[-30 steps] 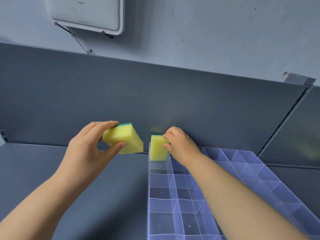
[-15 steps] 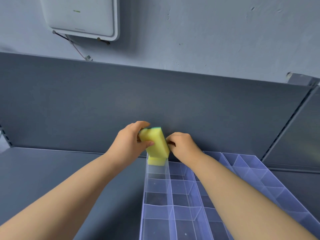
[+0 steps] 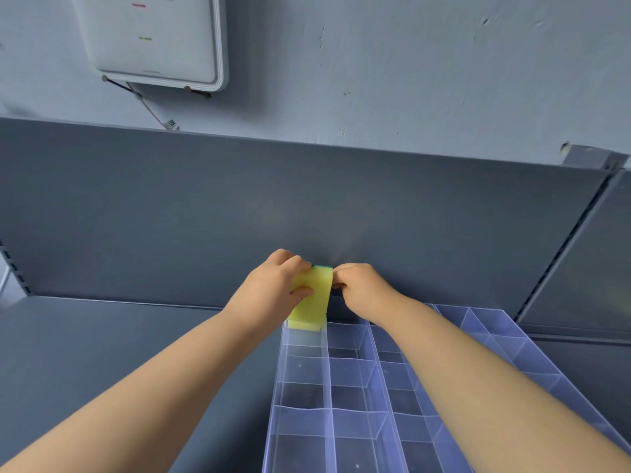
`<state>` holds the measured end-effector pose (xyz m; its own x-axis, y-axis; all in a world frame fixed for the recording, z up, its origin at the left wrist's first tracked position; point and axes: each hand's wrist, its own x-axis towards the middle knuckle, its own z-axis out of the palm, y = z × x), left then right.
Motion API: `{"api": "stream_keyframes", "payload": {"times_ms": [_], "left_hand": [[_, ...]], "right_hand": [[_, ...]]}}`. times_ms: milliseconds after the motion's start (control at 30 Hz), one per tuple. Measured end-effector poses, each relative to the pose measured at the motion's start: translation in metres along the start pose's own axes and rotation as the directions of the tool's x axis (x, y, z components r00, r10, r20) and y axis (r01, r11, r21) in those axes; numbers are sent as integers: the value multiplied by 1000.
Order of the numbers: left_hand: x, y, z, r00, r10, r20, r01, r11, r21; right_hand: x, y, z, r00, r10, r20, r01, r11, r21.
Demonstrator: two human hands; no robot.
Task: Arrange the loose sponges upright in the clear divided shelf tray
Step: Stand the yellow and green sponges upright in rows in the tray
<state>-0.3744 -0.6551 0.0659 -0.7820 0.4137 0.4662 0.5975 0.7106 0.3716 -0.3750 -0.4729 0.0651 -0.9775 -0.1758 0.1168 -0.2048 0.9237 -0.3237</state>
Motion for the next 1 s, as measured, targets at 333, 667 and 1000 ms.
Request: {"api": "stream_keyframes", "payload": {"times_ms": [333, 667, 1000], "left_hand": [[-2, -2, -2, 998, -17, 60, 13, 998, 60], [-13, -26, 24, 970, 224, 100, -239, 951, 194], [-18, -31, 25, 949, 303, 85, -313, 883, 350]], "right_hand": [[-1, -1, 0, 1000, -3, 15, 2, 999, 33], [-3, -3, 2, 999, 42, 16, -43, 993, 108], [-14, -18, 9, 1000, -17, 9, 17, 997, -80]]}}
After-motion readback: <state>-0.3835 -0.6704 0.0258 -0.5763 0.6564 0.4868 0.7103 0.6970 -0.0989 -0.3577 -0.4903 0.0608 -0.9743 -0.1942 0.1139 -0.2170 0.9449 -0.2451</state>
